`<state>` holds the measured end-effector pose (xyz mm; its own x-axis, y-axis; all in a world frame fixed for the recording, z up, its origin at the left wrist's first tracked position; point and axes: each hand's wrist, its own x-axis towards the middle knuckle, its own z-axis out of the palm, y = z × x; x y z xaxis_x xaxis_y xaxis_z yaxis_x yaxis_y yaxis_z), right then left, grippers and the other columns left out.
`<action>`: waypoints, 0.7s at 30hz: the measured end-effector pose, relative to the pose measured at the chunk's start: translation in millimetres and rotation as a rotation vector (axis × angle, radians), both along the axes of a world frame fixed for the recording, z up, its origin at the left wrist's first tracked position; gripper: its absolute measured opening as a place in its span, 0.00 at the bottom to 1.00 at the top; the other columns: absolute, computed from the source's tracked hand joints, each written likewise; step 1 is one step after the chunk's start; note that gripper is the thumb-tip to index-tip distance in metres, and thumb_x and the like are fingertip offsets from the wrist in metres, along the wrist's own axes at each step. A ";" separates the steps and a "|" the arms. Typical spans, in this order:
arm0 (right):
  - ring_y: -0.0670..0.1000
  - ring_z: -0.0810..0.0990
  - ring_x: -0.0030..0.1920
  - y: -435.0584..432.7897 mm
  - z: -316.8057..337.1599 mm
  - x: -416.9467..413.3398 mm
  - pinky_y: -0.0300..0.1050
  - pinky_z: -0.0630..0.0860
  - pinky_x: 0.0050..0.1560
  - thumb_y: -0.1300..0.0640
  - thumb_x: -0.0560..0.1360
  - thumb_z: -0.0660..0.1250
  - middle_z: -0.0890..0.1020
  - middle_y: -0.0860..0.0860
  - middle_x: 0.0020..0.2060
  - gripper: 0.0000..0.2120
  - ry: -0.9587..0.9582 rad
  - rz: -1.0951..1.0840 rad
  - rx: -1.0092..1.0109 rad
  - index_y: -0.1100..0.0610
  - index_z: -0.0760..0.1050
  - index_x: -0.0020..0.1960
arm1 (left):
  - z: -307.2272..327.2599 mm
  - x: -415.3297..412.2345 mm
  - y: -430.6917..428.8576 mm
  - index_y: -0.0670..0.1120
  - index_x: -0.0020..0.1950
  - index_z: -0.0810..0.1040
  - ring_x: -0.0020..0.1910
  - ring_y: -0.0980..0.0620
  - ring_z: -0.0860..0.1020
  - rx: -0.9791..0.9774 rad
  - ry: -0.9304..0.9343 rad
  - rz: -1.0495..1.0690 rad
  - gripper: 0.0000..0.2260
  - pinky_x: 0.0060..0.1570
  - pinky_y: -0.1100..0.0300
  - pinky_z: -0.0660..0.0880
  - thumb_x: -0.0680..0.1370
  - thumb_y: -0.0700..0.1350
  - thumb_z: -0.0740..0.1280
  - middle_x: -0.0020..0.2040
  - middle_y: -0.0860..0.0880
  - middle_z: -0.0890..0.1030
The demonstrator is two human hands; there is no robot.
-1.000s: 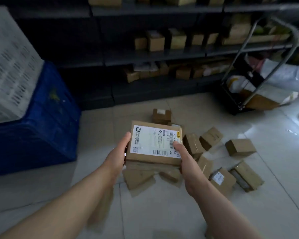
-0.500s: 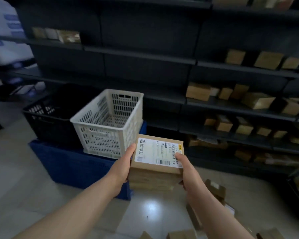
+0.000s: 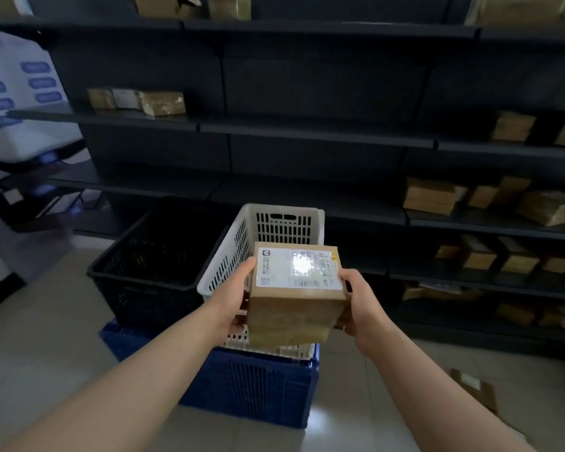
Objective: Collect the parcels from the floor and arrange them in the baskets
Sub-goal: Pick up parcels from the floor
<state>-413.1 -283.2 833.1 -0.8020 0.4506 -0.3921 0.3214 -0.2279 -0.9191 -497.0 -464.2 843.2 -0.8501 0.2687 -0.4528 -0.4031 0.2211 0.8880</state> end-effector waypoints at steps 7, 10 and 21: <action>0.53 0.80 0.46 26.1 -14.7 -129.5 0.46 0.76 0.49 0.44 0.80 0.53 0.85 0.54 0.47 0.21 0.012 0.067 0.045 0.54 0.79 0.56 | -3.6 -109.9 30.0 0.55 0.45 0.79 0.48 0.47 0.78 0.063 -0.029 0.023 0.19 0.57 0.49 0.75 0.78 0.65 0.56 0.47 0.46 0.81; 0.52 0.80 0.49 42.8 -22.1 -191.1 0.45 0.75 0.49 0.42 0.80 0.54 0.85 0.53 0.48 0.20 0.005 0.097 0.041 0.53 0.79 0.54 | -7.9 -165.7 49.0 0.54 0.44 0.79 0.49 0.48 0.78 0.062 -0.017 0.060 0.19 0.54 0.51 0.75 0.79 0.65 0.55 0.46 0.47 0.80; 0.49 0.80 0.54 83.9 -107.5 -342.6 0.43 0.73 0.47 0.41 0.82 0.51 0.84 0.47 0.52 0.18 -0.122 0.049 0.008 0.45 0.78 0.58 | -103.9 -326.2 106.8 0.52 0.53 0.81 0.49 0.48 0.79 0.100 -0.200 0.027 0.20 0.49 0.54 0.77 0.79 0.63 0.57 0.47 0.48 0.84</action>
<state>-755.7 -199.2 725.6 -0.7697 0.4157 -0.4845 0.4414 -0.2017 -0.8743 -823.3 -357.5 739.3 -0.7537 0.2994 -0.5851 -0.5778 0.1225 0.8069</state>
